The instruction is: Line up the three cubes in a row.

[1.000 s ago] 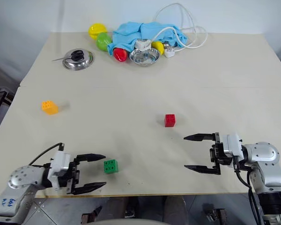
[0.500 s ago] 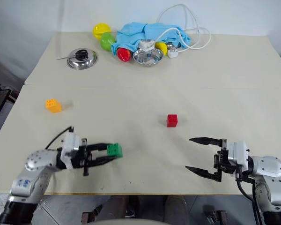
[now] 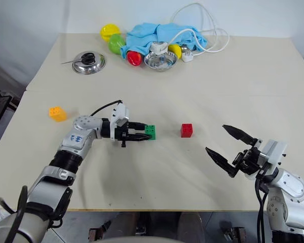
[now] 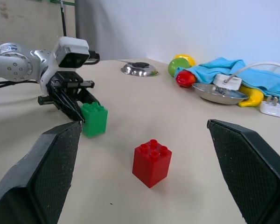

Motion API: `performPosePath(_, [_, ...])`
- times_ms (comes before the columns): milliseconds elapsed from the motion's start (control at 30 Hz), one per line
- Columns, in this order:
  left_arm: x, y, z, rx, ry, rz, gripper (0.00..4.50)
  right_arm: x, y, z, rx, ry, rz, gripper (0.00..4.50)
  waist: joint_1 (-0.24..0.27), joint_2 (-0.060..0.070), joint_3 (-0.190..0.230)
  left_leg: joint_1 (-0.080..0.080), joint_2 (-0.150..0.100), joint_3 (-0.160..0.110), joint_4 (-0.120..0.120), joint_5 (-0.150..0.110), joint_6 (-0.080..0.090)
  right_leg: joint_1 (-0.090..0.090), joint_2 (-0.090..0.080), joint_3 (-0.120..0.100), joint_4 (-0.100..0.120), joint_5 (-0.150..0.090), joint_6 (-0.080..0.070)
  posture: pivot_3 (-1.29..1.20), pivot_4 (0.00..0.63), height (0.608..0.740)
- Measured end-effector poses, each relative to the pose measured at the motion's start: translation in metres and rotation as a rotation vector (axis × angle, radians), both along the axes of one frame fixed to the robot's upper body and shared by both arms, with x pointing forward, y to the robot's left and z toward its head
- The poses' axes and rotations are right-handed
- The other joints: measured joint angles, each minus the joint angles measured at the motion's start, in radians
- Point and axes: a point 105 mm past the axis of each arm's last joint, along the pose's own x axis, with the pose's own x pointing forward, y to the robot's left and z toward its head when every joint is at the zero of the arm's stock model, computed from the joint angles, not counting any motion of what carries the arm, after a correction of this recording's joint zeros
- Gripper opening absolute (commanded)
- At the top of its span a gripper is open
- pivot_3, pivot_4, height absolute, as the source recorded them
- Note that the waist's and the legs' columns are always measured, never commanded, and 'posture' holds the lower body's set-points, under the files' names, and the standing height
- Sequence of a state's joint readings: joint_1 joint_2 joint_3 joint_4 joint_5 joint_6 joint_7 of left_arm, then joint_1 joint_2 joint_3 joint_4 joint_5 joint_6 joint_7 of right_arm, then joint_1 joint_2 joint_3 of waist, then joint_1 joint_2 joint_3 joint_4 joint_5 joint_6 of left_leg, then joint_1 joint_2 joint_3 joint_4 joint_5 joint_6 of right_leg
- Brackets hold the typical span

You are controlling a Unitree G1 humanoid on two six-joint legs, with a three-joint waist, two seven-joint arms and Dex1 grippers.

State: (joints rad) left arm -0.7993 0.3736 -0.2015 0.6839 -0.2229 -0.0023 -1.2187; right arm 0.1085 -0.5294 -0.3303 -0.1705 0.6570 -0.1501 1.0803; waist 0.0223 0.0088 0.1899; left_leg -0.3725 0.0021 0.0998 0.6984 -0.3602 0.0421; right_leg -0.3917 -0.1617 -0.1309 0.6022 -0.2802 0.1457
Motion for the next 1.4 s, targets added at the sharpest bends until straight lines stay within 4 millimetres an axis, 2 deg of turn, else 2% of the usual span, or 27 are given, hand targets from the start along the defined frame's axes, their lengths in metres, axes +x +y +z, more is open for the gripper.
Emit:
performPosePath(100, [0.006, -0.005, 0.001, 0.014, -0.031, -0.019, 1.50, -0.004, 0.005, -0.001, -0.004, 0.000, 0.011, 4.50, 0.002, 0.000, 0.000, 0.000, 0.000, 0.000, 0.000, 0.000, 0.000, 0.000, 0.000, 0.000, 0.000, 0.000, 0.001, 0.00, 0.150, 0.740])
performPosePath(433, [0.013, -0.006, -0.001, 0.021, -0.090, -0.057, 1.50, -0.010, 0.006, -0.009, -0.011, 0.032, 0.013, 4.50, 0.003, -0.001, 0.000, 0.000, -0.001, -0.001, 0.001, 0.001, 0.002, 0.001, -0.001, 0.000, 0.000, 0.001, 0.002, 0.00, 0.150, 0.740])
performPosePath(500, [0.015, -0.008, 0.000, 0.005, -0.076, -0.045, 2.22, -0.011, 0.010, -0.011, -0.012, 0.041, 0.036, 4.50, 0.003, -0.001, 0.000, 0.000, -0.001, -0.001, 0.001, 0.001, 0.002, 0.001, -0.001, 0.000, 0.000, 0.001, 0.002, 0.00, 0.150, 0.740])
performPosePath(567, [0.016, -0.007, 0.000, -0.017, -0.065, -0.037, 2.70, -0.011, 0.013, -0.013, -0.011, 0.049, 0.054, 4.50, 0.001, -0.001, 0.000, -0.001, -0.001, -0.001, 0.001, 0.001, 0.002, 0.000, -0.001, 0.000, 0.000, 0.001, 0.002, 0.00, 0.150, 0.740])
performPosePath(700, [0.016, 0.002, 0.014, -0.094, -0.102, -0.036, 3.87, -0.009, 0.019, -0.012, -0.008, 0.051, 0.081, 4.50, -0.002, -0.001, 0.000, -0.002, -0.001, -0.001, 0.001, 0.001, 0.002, -0.001, -0.001, 0.000, 0.000, 0.001, 0.002, 0.00, 0.150, 0.740])
performPosePath(733, [0.015, 0.007, 0.018, -0.109, -0.121, -0.039, 3.99, -0.007, 0.021, -0.011, -0.006, 0.048, 0.091, 4.50, -0.005, -0.001, 0.000, -0.002, -0.001, -0.001, 0.001, 0.001, 0.002, -0.001, -0.001, 0.000, 0.000, 0.001, 0.002, 0.00, 0.150, 0.740])
performPosePath(867, [-0.001, 0.052, 0.026, -0.153, -0.187, -0.008, 3.99, -0.001, 0.032, -0.005, -0.002, 0.045, 0.154, 4.50, -0.030, -0.001, 0.000, 0.000, 0.001, -0.001, 0.000, 0.001, 0.002, -0.001, -0.001, 0.000, 0.001, 0.001, 0.001, 0.00, 0.150, 0.740])
performPosePath(933, [-0.019, 0.081, 0.018, -0.166, -0.188, 0.071, 4.36, 0.004, 0.040, -0.003, 0.004, 0.058, 0.202, 4.50, -0.043, -0.001, 0.000, 0.000, 0.006, -0.001, 0.000, 0.001, 0.002, 0.000, -0.001, 0.000, 0.002, 0.001, 0.001, 0.00, 0.150, 0.740])
performPosePath(1000, [-0.035, 0.099, 0.013, -0.199, -0.171, 0.173, 4.48, 0.010, 0.045, -0.002, -0.001, 0.061, 0.219, 4.50, -0.045, -0.001, 0.000, 0.000, 0.006, -0.002, 0.001, 0.001, 0.002, 0.000, -0.002, 0.000, 0.002, 0.001, 0.001, 0.00, 0.150, 0.740])
performPosePath(1100, [-0.063, 0.132, 0.008, -0.249, -0.179, 0.413, 4.48, 0.019, 0.057, 0.002, 0.001, 0.047, 0.270, 4.50, -0.047, -0.002, 0.000, 0.001, 0.006, -0.003, 0.001, 0.001, 0.002, 0.001, -0.004, 0.001, 0.002, 0.001, 0.001, 0.00, 0.150, 0.740])
performPosePath(1167, [-0.091, 0.169, 0.001, -0.291, -0.216, 0.686, 4.48, 0.024, 0.068, 0.006, 0.007, 0.039, 0.330, 4.50, -0.053, -0.002, 0.000, 0.002, 0.007, -0.003, 0.000, 0.000, 0.001, 0.001, -0.004, 0.001, 0.001, 0.001, 0.001, 0.00, 0.150, 0.740])
performPosePath(1267, [-0.121, 0.209, -0.013, -0.341, -0.216, 1.027, 4.48, 0.027, 0.074, 0.000, 0.000, 0.055, 0.367, 4.50, -0.038, -0.003, 0.000, 0.001, 0.007, -0.005, 0.001, 0.000, 0.001, 0.002, -0.004, -0.001, 0.000, 0.001, 0.001, 0.00, 0.150, 0.740])
performPosePath(1400, [-0.152, 0.246, -0.019, -0.377, -0.249, 1.341, 4.48, 0.026, 0.085, 0.001, -0.010, 0.037, 0.426, 4.50, -0.011, -0.004, 0.000, 0.002, 0.006, -0.004, 0.002, 0.000, 0.001, 0.002, -0.005, -0.001, -0.001, 0.001, 0.000, 0.00, 0.150, 0.740])
